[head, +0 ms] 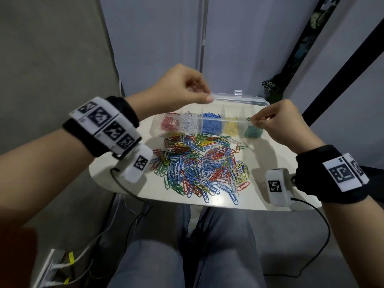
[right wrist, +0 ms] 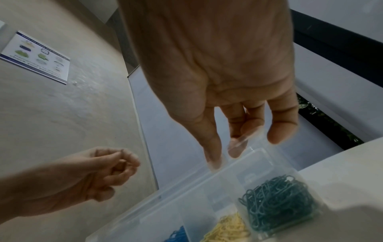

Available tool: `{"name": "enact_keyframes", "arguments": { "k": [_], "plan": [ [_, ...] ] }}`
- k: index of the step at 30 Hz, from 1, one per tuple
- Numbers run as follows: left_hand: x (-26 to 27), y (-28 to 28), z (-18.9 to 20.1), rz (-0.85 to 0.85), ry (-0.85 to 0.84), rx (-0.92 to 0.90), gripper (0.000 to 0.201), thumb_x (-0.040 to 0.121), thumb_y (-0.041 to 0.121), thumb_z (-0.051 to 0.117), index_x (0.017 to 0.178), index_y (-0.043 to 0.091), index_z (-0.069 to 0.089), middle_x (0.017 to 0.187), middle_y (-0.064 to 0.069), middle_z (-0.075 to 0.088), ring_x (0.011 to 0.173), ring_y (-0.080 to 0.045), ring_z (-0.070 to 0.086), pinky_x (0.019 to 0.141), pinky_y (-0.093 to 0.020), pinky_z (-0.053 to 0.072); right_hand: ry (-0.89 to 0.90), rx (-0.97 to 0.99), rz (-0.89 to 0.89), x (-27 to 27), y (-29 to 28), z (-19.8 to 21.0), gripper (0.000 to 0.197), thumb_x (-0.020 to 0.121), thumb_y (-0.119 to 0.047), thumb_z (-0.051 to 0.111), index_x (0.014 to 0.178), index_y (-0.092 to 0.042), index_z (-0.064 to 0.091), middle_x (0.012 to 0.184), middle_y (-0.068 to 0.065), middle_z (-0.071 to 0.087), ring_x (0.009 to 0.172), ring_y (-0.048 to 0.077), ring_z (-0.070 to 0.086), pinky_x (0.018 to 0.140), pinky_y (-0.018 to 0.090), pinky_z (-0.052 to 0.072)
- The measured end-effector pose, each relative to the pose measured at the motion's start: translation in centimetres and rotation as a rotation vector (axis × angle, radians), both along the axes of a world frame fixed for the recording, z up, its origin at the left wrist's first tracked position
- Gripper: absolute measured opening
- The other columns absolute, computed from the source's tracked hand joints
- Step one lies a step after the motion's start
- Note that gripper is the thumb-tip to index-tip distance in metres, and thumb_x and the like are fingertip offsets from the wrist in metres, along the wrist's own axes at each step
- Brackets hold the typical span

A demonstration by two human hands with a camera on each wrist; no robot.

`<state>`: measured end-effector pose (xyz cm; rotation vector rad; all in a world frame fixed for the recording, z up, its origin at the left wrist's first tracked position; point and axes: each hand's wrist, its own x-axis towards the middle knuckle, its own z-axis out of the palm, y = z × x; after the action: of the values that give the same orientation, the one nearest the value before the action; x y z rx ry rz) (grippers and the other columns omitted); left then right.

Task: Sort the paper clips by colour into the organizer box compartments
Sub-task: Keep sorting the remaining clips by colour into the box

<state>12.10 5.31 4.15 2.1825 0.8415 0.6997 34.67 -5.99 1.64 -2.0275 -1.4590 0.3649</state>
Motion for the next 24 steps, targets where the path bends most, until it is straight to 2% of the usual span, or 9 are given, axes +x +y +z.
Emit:
{"name": "enact_keyframes", "arguments": {
  "k": [1,3,6,9,11,13,16,19,24],
  "plan": [
    [-1.0,-0.5,0.0,-0.054,0.035,-0.017,0.023,0.077,0.021,0.079,0.092,0.006,0.072,0.07,0.001,0.059,0.053,0.002,0.045,0.053,-0.01,0.034,0.003,0.001,0.002,0.0,0.0,0.0,0.007,0.083,-0.007,0.072,0.088,-0.008,0.077,0.059,-0.002,0.053,0.045,0.003,0.043,0.039,0.007,0.028],
    [-3.0,-1.2,-0.5,-0.158,0.217,0.0,0.02,0.075,0.022,0.081,0.089,0.011,0.073,0.07,0.004,0.063,0.055,0.0,0.048,0.055,-0.015,0.038,0.005,0.005,0.007,0.0,0.0,0.0,0.007,0.083,-0.007,0.072,0.087,-0.008,0.077,0.058,-0.002,0.053,0.04,-0.002,0.042,0.038,0.008,0.027],
    [-5.1,-1.8,-2.4,-0.263,0.469,0.044,0.022,0.071,0.026,0.085,0.089,0.024,0.072,0.077,0.008,0.066,0.061,-0.002,0.052,0.062,-0.022,0.042,0.006,0.009,-0.005,0.0,0.0,0.0,0.006,0.083,-0.008,0.072,0.087,-0.008,0.076,0.056,0.0,0.051,0.038,0.0,0.041,0.037,0.009,0.027],
    [-6.2,-2.4,-3.9,-0.368,0.554,0.032,0.035,0.069,0.026,0.086,0.101,0.029,0.07,0.09,0.004,0.063,0.074,-0.013,0.052,0.073,-0.034,0.046,0.002,0.016,-0.011,-0.1,0.1,-0.1,0.005,0.082,-0.008,0.073,0.086,-0.008,0.076,0.055,0.002,0.049,0.037,0.002,0.04,0.036,0.009,0.026],
    [-6.3,-2.7,-4.6,-0.437,0.607,0.06,0.049,0.068,0.029,0.086,0.113,0.028,0.068,0.099,0.003,0.057,0.084,-0.015,0.051,0.079,-0.032,0.043,-0.001,0.018,-0.018,-0.1,0.1,-0.2,0.004,0.082,-0.008,0.074,0.085,-0.009,0.076,0.054,0.003,0.047,0.036,0.003,0.038,0.035,0.01,0.024],
    [-5.9,-2.8,-5.1,-0.477,0.636,0.11,0.057,0.066,0.033,0.087,0.119,0.028,0.066,0.099,0.006,0.05,0.085,-0.007,0.047,0.078,-0.026,0.039,0.007,0.02,-0.018,-0.1,0.1,-0.2,0.004,0.082,-0.007,0.073,0.085,-0.009,0.076,0.053,0.003,0.046,0.035,0.004,0.036,0.035,0.01,0.023],
    [-5.2,-2.7,-5.7,-0.463,0.612,0.163,0.049,0.068,0.032,0.086,0.113,0.028,0.068,0.094,0.013,0.044,0.081,-0.001,0.042,0.075,-0.024,0.036,0.001,0.018,-0.01,-0.1,0.0,-0.3,0.005,0.083,-0.006,0.072,0.085,-0.009,0.076,0.053,0.004,0.045,0.035,0.004,0.034,0.035,0.01,0.022],
    [-4.4,-2.6,-6.0,-0.441,0.562,0.212,0.032,0.072,0.028,0.083,0.101,0.025,0.072,0.092,0.008,0.054,0.082,-0.007,0.049,0.076,-0.029,0.042,-0.012,0.018,-0.007,-0.1,0.0,-0.3,0.007,0.084,-0.005,0.071,0.085,-0.01,0.076,0.054,0.005,0.046,0.037,0.004,0.034,0.036,0.01,0.023],
    [-3.5,-2.0,-6.0,-0.342,0.495,0.19,0.015,0.075,0.02,0.081,0.089,0.02,0.075,0.079,0.004,0.067,0.072,-0.01,0.058,0.069,-0.027,0.044,-0.012,0.014,-0.017,0.0,0.0,-0.2,0.007,0.083,-0.005,0.071,0.085,-0.01,0.076,0.053,0.003,0.047,0.036,0.004,0.034,0.036,0.01,0.022]
  ]
}}
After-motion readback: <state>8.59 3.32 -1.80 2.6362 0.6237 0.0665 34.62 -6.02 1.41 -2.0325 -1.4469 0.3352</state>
